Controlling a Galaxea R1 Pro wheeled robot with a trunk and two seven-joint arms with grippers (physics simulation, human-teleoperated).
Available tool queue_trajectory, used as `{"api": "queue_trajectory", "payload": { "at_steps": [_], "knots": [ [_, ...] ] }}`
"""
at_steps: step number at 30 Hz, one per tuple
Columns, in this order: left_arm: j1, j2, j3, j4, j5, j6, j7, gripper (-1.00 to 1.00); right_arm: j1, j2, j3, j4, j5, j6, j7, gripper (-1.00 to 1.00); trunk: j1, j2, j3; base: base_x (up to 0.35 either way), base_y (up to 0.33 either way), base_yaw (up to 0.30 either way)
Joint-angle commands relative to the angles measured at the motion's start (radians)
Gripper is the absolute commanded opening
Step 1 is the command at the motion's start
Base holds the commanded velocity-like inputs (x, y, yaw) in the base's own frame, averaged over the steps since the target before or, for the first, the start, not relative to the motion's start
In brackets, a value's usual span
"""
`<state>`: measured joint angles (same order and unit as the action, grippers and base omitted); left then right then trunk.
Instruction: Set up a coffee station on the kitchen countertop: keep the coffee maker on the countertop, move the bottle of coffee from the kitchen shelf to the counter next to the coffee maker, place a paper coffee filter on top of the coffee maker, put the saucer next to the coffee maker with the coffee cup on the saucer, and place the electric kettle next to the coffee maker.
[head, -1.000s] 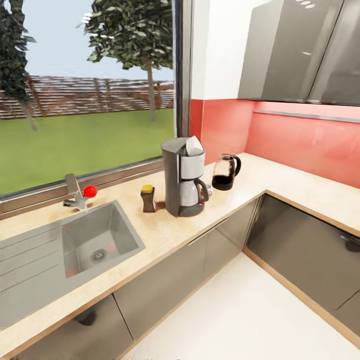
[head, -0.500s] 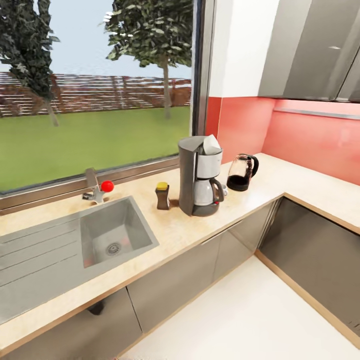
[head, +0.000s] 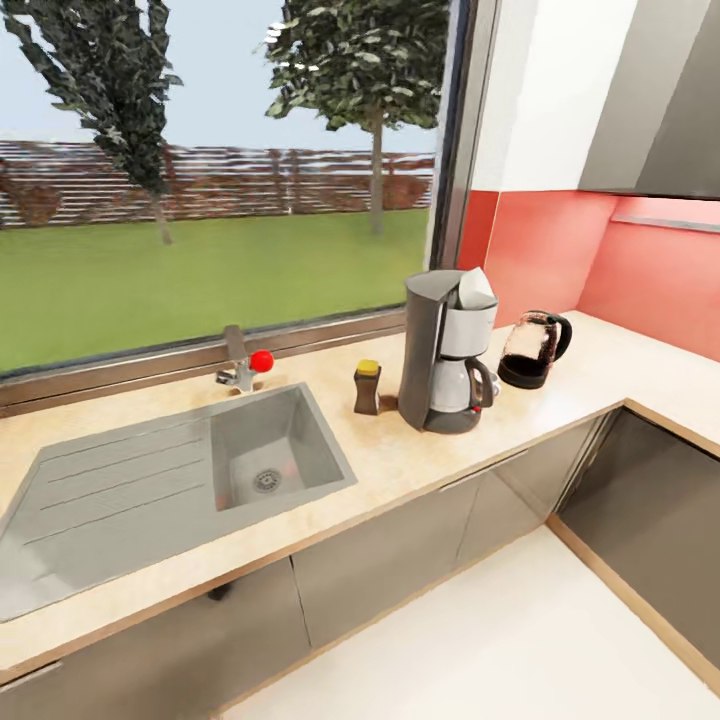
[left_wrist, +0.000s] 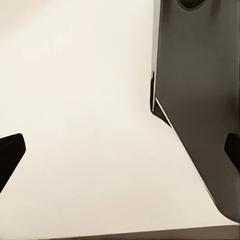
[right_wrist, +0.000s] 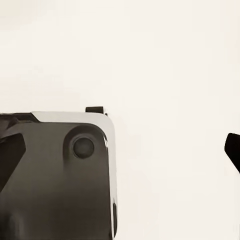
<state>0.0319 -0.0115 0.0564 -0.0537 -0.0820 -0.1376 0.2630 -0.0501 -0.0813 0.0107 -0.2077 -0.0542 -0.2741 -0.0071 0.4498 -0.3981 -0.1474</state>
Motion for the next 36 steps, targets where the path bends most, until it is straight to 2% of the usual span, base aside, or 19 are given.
{"api": "queue_trajectory", "payload": {
  "at_steps": [1,11,13,17,22,25,33,36],
  "knots": [
    [0.000,-0.001,0.006,-0.001,-0.009,-0.002,0.003,1.00,-0.001,0.000,0.002,0.001,-0.006,-0.003,-0.001,1.00,0.000,-0.002,-0.002,-0.213,0.085,0.275],
    [0.000,0.001,0.006,-0.002,-0.007,-0.005,0.004,1.00,-0.001,0.000,0.002,0.001,-0.006,-0.005,-0.001,1.00,0.000,-0.002,-0.003,-0.285,0.132,0.280],
    [0.000,0.002,0.007,-0.002,0.001,-0.005,0.004,1.00,-0.001,0.000,0.002,0.001,-0.006,-0.005,-0.001,1.00,0.000,-0.002,-0.002,-0.302,0.185,0.279],
    [0.000,0.004,0.006,-0.004,0.038,-0.006,0.003,1.00,-0.001,0.000,0.002,0.001,-0.006,-0.005,-0.001,1.00,0.000,-0.002,0.001,-0.289,0.210,0.252],
    [0.000,0.004,0.006,-0.004,0.042,-0.006,0.002,1.00,-0.001,-0.001,0.002,0.001,-0.006,-0.005,-0.001,1.00,0.000,-0.002,0.006,-0.271,0.224,0.235],
    [0.000,0.006,0.005,-0.005,0.054,-0.005,0.002,1.00,-0.001,-0.001,0.002,0.001,-0.006,-0.005,-0.001,1.00,0.000,-0.002,0.009,-0.069,0.283,0.215],
    [-0.001,0.007,0.005,-0.007,0.057,-0.005,0.001,1.00,-0.001,-0.001,0.002,0.001,-0.006,-0.005,-0.001,1.00,0.000,-0.002,0.019,-0.009,0.309,0.178],
    [-0.001,0.007,0.005,-0.008,0.075,-0.006,0.001,1.00,-0.001,-0.001,0.002,0.001,-0.006,-0.005,-0.001,1.00,0.000,-0.002,0.023,0.000,0.334,0.158]
  ]
}}
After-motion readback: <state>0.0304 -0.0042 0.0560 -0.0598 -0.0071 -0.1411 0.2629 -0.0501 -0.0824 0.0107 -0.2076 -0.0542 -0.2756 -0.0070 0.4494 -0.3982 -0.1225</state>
